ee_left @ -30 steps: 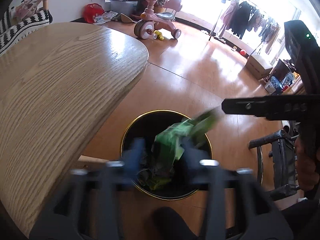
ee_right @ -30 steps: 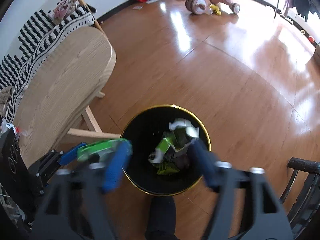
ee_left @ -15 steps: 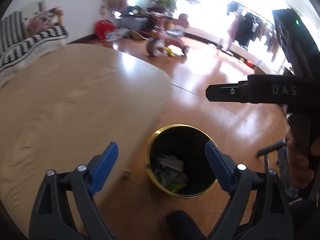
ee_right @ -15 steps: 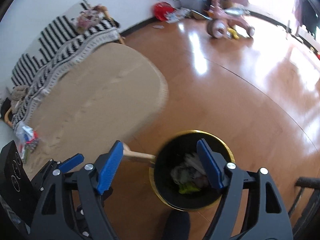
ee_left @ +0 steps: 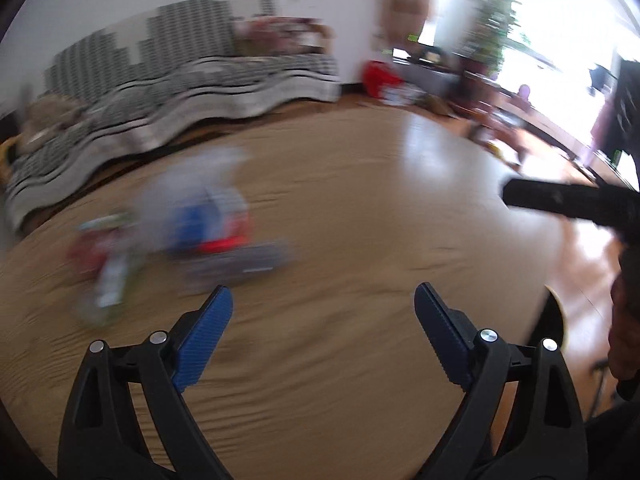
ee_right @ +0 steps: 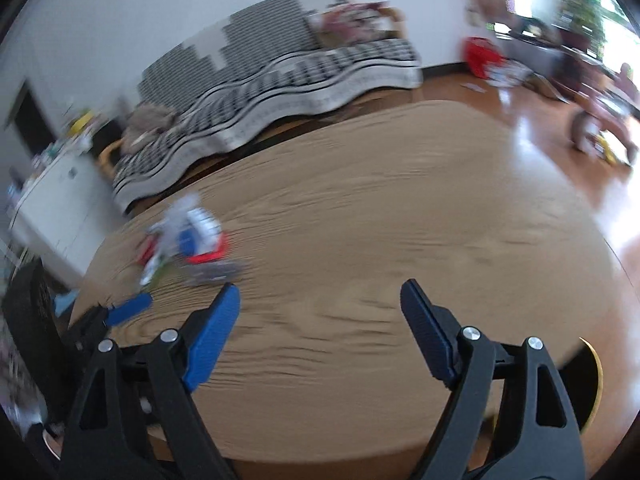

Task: Collect trash
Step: 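Grasp the silver blister pack with the right tool while the left grasps the white receipt strip, then carry the blister pack and receipt strip over the bin and open both tools, then grasp the red ribbon with the right tool while the left grasps the white-green booklet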

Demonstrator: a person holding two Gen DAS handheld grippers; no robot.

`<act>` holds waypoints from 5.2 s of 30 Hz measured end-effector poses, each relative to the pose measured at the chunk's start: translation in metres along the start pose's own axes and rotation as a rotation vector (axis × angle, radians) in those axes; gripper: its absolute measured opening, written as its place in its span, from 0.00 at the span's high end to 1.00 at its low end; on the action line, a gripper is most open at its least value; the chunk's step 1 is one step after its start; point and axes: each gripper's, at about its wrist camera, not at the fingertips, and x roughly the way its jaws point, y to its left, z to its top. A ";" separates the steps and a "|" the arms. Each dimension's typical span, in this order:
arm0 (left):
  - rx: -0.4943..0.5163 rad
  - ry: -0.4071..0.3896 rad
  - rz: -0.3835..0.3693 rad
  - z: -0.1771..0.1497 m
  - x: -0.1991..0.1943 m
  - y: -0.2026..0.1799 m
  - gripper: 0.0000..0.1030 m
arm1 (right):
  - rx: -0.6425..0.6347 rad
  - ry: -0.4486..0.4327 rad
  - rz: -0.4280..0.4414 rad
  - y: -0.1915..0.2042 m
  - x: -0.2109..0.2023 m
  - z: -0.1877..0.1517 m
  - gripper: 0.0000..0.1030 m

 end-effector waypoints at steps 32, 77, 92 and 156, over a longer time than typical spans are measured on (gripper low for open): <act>-0.278 0.106 0.136 0.004 0.078 0.194 0.84 | -0.271 0.158 -0.011 0.129 0.209 0.008 0.63; 0.185 0.061 -0.503 0.009 0.034 -0.240 0.90 | 0.307 -0.055 -0.457 -0.246 -0.150 -0.097 0.64; 0.334 0.207 -0.604 -0.050 0.078 -0.342 0.90 | 0.474 0.126 -0.594 -0.331 -0.154 -0.154 0.64; -0.212 0.062 0.212 -0.013 0.018 0.199 0.07 | -0.171 0.126 0.020 0.124 0.158 0.008 0.21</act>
